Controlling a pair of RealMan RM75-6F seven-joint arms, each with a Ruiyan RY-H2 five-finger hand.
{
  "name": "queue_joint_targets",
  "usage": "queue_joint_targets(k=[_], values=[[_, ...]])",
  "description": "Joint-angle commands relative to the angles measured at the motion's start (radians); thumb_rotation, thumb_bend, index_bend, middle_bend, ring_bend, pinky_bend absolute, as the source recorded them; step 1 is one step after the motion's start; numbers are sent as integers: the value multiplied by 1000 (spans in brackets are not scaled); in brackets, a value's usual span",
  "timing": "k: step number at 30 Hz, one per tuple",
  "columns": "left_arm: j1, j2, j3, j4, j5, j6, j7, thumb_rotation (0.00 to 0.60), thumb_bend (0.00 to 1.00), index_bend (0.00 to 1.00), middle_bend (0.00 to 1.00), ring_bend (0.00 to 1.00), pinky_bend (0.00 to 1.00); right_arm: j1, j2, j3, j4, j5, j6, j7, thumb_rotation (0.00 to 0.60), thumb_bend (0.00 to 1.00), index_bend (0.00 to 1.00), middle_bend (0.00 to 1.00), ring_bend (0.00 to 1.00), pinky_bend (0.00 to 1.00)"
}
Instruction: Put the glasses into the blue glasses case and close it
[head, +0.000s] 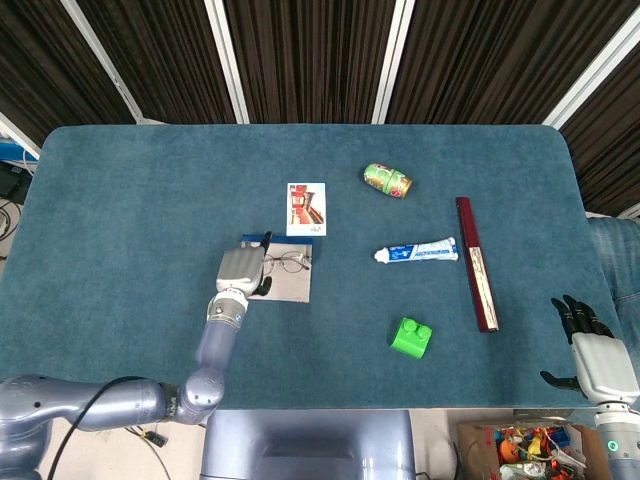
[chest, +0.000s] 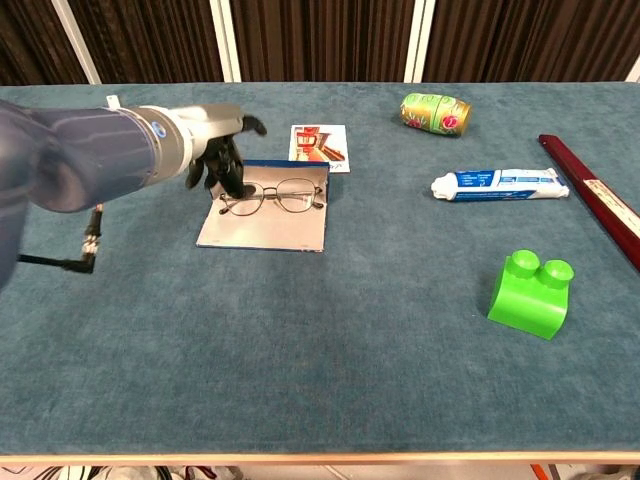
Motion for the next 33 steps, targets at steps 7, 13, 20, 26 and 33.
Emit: queue_joint_targets(k=[7,13,20,26,33], values=[[-13,57,80,-51,-35,-58,-48,600,425,0,711,748,766,1,0,2,-1,7,-1,-2,600,78,0,0,8,226],[-17,29,123,-18,24,-30,-98,600,425,0,712,749,766,1,2,3,-2,10,-2,-1,600,81,0,0,8,226],[-30,19,151,-2,22,-41,-114,600,425,0,710,749,766,1,1,4,-3,13,-1,-4,600,84,0,0,8,226],[-37,16,173,-3,28,-34,-122,600,425,0,710,749,766,1,0,4,-3,14,1,-5,600,85,0,0,8,226],[-38,9,199,3,22,-21,-127,600,425,0,710,749,766,0,-1,5,-3,14,2,-6,600,86,0,0,8,226]])
